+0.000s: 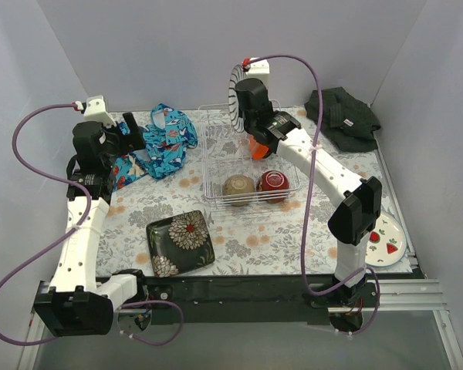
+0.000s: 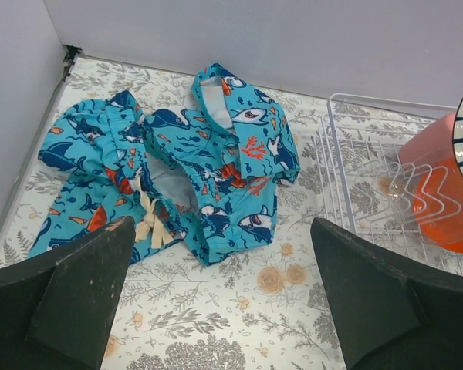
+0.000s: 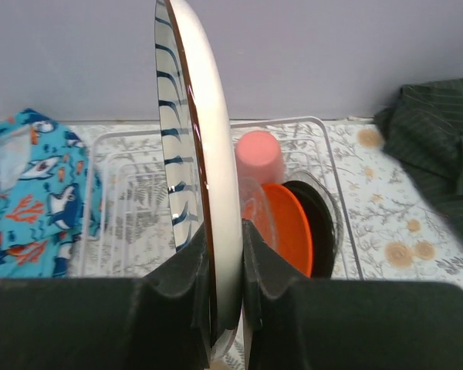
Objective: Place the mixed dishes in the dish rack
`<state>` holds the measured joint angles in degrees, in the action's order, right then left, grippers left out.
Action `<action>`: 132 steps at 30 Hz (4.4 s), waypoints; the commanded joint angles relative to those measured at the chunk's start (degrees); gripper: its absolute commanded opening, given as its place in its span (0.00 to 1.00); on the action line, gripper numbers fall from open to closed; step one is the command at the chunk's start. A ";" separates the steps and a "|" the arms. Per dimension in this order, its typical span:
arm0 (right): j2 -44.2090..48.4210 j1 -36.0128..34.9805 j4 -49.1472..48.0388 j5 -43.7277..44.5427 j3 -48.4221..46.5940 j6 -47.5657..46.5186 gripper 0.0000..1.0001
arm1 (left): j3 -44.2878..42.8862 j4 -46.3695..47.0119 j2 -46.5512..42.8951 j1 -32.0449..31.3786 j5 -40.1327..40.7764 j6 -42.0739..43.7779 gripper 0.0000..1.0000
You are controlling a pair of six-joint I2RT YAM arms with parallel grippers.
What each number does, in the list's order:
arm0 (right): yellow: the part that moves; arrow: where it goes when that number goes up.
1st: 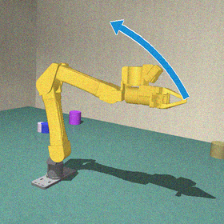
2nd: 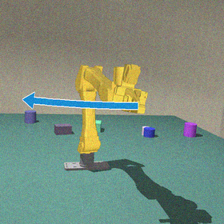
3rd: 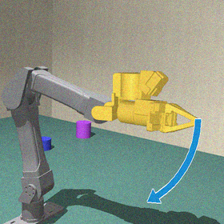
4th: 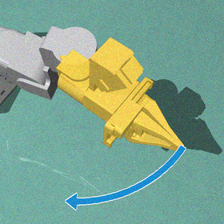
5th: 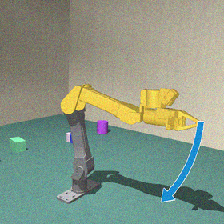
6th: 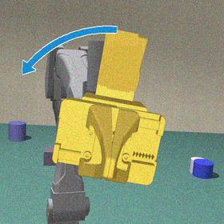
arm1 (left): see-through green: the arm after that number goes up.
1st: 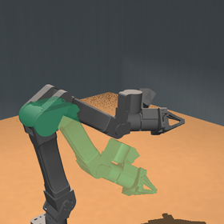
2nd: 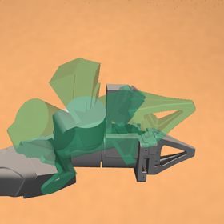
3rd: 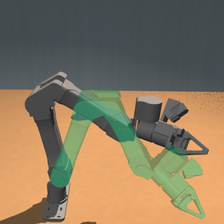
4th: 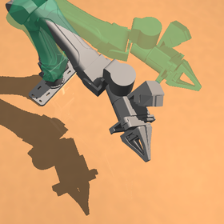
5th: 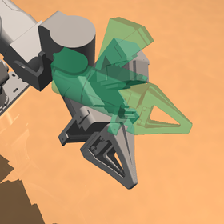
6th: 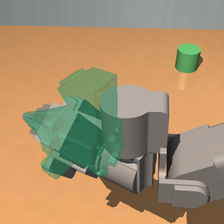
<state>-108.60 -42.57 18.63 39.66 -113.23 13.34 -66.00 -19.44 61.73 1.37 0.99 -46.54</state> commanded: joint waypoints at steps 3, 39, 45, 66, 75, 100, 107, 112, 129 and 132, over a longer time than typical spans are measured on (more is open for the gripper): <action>1.29 1.17 -8.09 7.89 1.61 0.11 0.01 | 1.40 -0.42 -1.18 0.30 -4.24 0.57 0.98; -1.20 2.75 -3.96 1.83 9.77 -1.66 0.27 | 18.00 -10.43 3.39 0.30 -26.83 15.77 0.98; 3.73 2.75 -3.96 -1.42 15.57 -1.39 0.45 | 20.03 -14.47 7.25 0.30 -30.17 24.65 0.98; 17.36 2.84 -2.55 -31.66 30.25 -8.51 0.60 | 22.75 -20.99 14.11 0.74 -26.92 42.58 0.79; 19.30 2.84 -3.34 -38.49 33.60 -11.93 0.61 | 22.67 -23.88 21.65 0.74 -29.56 53.74 0.32; -2.13 0.03 -0.36 -89.40 13.39 -20.02 0.71 | 14.23 -33.73 -7.42 1.18 -34.21 67.91 0.00; -7.50 -5.85 4.56 -92.58 6.46 -25.99 0.71 | 10.28 -33.99 -6.98 1.09 -37.64 66.85 0.00; -9.35 -8.41 5.19 -87.91 4.69 -27.93 0.71 | 7.03 -33.91 -7.42 1.09 -40.37 65.71 0.00; -17.52 -9.99 4.05 -85.98 -0.59 -29.61 0.58 | 3.94 -30.48 -9.35 0.65 -48.81 59.21 0.00; -17.61 -10.17 3.78 -87.47 -0.85 -29.17 0.32 | 4.65 -28.12 -9.27 0.66 -47.94 56.92 0.00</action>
<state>-126.02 -52.10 23.81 -45.76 -111.28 -15.92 -58.41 -54.63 54.85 2.13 -42.19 14.41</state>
